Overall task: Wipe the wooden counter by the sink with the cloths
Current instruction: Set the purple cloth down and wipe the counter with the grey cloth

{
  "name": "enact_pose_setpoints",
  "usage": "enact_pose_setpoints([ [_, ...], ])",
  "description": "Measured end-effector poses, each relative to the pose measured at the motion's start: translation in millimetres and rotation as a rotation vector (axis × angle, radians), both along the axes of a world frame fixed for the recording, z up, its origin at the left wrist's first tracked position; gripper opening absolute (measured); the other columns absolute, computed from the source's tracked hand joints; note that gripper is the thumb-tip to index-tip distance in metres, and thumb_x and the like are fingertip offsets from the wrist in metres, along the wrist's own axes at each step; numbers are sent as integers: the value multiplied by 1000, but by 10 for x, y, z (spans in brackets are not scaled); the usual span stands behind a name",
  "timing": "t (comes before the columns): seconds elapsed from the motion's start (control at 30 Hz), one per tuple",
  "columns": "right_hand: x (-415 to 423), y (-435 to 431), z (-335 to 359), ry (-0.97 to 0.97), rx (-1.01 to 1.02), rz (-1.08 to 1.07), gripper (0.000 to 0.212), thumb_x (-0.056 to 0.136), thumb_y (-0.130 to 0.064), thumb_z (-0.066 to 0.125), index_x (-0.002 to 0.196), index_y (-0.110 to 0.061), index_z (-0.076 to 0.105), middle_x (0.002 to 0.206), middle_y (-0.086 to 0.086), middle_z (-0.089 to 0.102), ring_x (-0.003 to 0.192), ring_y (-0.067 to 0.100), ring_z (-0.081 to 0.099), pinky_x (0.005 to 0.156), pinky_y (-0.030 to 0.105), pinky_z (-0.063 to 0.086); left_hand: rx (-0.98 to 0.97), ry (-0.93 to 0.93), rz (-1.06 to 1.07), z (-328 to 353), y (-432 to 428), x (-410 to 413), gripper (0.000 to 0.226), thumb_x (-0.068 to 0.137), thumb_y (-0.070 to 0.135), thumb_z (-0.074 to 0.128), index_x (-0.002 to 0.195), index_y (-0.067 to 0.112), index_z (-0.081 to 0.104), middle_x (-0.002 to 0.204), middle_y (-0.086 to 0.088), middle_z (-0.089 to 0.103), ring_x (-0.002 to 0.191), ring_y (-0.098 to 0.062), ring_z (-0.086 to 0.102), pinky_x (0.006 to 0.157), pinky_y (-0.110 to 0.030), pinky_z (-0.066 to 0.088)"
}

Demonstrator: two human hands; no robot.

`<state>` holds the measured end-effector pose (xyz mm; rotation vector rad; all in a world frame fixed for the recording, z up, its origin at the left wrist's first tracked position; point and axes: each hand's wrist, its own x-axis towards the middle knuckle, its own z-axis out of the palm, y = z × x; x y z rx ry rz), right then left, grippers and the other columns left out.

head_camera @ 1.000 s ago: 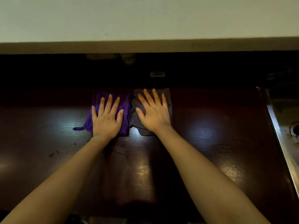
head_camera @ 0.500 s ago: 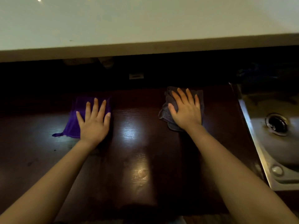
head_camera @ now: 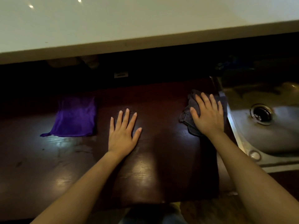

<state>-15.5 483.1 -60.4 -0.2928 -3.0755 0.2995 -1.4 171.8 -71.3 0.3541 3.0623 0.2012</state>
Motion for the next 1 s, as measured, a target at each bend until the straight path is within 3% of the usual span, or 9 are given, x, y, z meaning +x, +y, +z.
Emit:
enact_pose_setpoints([
  [0.33,953,-40,95,-70,-2,-51,61,92,-50,27,147,-24,26,157,2,22,147,23,10,120,44,5,6,24,-11,-72,-30,-30,63,88,59,19,144,30,18,157,-4,17,145,-23,6,116,-50,3],
  [0.63,1525,-628,87,-121,35,-159,69,90,-57,22,147,-19,25,157,7,22,146,31,11,117,53,11,41,10,-22,-53,-50,-46,61,91,56,24,145,28,18,158,-5,13,146,-25,3,116,-51,0],
  [0.87,1655,-1413,77,-110,1,-32,68,89,-56,32,147,-19,26,157,7,23,145,34,13,115,55,12,60,-61,-30,20,-41,-63,61,91,54,26,146,28,16,158,-5,8,146,-25,-2,115,-50,-5],
  [1.0,1611,-1881,61,-107,-22,84,69,90,-56,31,147,-19,22,157,8,22,145,34,12,113,55,12,280,-138,-54,137,-143,-60,53,94,45,33,144,33,21,158,0,11,145,-18,-3,115,-45,-8],
])
